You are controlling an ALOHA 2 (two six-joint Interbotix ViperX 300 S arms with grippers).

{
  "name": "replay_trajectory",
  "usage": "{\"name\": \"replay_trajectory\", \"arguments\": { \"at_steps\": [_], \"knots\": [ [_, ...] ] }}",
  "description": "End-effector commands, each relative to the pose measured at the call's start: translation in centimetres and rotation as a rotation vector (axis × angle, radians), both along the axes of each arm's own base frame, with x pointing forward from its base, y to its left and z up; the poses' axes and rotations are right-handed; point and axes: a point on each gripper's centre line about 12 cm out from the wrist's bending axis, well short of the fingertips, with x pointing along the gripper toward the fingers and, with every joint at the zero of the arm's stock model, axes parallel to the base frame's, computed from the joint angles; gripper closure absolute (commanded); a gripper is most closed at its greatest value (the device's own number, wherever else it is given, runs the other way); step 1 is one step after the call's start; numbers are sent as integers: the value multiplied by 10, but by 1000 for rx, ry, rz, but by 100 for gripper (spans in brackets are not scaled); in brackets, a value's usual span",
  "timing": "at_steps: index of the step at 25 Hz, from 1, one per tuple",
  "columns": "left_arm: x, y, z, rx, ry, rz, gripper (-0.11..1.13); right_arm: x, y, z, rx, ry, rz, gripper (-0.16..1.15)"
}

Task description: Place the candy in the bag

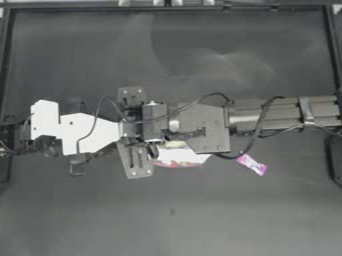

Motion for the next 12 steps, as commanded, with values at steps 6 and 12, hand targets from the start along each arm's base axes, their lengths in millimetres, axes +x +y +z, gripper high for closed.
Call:
{"name": "replay_trajectory", "arguments": {
  "at_steps": [6,12],
  "knots": [
    [4,-3,8,1,-31,-9,59,1,0,22,-11,-55,5,66],
    [4,-3,8,0,-29,-9,76,2,1,22,-11,-55,6,66]
  ]
}}
